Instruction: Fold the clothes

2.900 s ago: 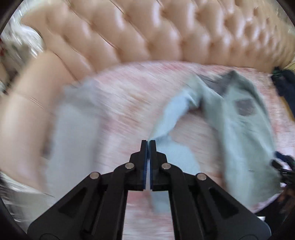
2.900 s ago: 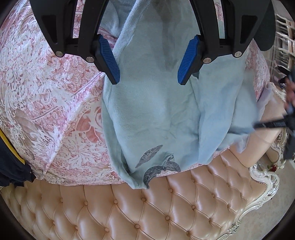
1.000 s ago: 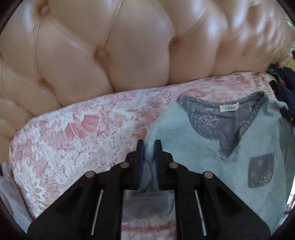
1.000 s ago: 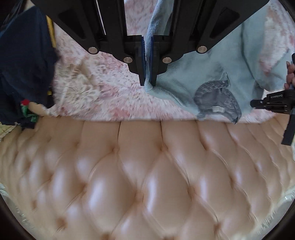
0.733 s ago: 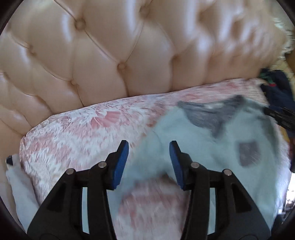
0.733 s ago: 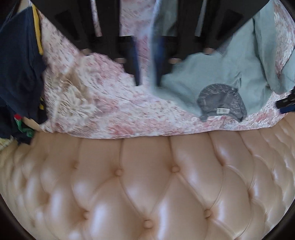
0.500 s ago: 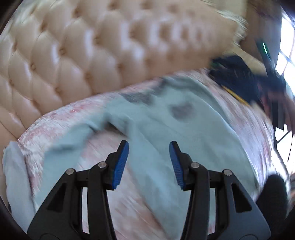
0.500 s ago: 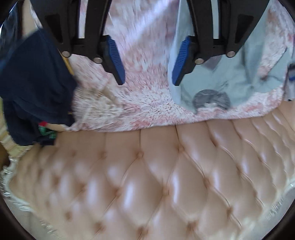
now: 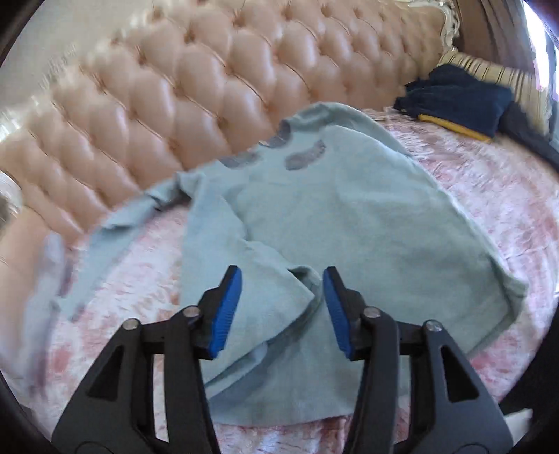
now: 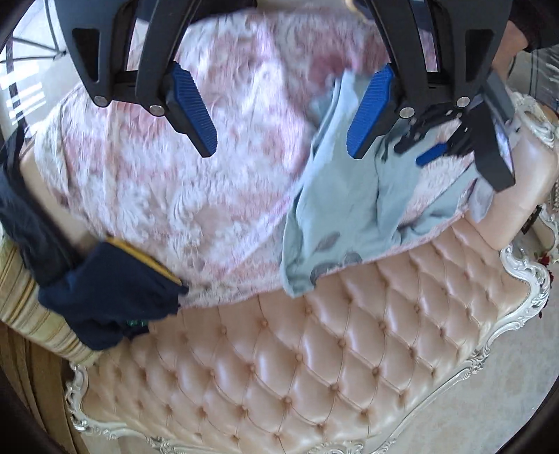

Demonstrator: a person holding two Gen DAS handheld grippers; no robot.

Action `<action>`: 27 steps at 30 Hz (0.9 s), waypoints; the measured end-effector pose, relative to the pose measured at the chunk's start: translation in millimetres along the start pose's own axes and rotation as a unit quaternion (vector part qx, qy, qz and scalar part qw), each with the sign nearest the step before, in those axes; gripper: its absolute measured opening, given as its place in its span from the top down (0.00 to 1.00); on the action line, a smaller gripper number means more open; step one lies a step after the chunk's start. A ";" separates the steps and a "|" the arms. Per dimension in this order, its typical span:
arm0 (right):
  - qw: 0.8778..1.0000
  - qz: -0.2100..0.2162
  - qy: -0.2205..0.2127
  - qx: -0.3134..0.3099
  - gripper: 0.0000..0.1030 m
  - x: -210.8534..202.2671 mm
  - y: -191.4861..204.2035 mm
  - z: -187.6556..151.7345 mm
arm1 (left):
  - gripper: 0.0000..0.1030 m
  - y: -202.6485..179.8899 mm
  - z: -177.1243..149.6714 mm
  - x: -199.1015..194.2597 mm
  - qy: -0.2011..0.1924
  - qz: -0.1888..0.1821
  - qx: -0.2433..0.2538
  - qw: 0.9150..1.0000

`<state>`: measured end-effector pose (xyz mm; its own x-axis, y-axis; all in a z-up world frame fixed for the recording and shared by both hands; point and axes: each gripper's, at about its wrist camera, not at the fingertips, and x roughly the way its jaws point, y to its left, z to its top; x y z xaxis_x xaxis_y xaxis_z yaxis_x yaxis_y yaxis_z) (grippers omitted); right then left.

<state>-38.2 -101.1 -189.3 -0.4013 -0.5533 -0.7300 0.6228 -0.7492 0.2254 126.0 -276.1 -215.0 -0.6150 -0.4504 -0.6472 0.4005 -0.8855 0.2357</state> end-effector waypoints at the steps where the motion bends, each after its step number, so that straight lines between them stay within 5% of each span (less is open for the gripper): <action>1: 1.000 -0.002 0.000 -0.004 0.24 -1.7 0.0 -4.1 | 0.48 -5.0 -0.6 0.0 -0.007 0.009 0.003 1.000; 11: 1.000 -0.011 0.000 -0.012 0.24 3.6 -11.1 -8.4 | 0.49 -24.3 -8.6 34.5 0.035 0.050 -0.009 0.998; 17: 1.000 -0.010 0.013 -0.016 0.24 14.7 -7.0 -9.2 | 0.78 -26.8 -6.9 50.3 0.071 0.066 -0.028 0.995; 19: 1.000 -0.009 0.017 -0.021 0.24 18.1 -3.2 -8.8 | 0.93 -21.5 -5.9 53.5 0.089 0.057 -0.050 0.993; 24: 1.000 -0.002 0.018 -0.025 0.24 18.6 3.0 -7.0 | 0.94 28.5 0.4 18.7 0.087 -0.021 -0.160 0.983; 27: 1.000 0.009 0.023 -0.013 0.24 21.3 4.1 -6.4 | 0.94 78.0 -0.6 -1.2 0.089 -0.023 -0.214 0.972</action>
<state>-39.9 -113.7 -208.0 -0.3589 -0.5497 -0.7544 0.6473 -0.7289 0.2231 158.4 -344.5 -196.3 -0.5271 -0.3515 -0.7737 0.6454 -0.7579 -0.0954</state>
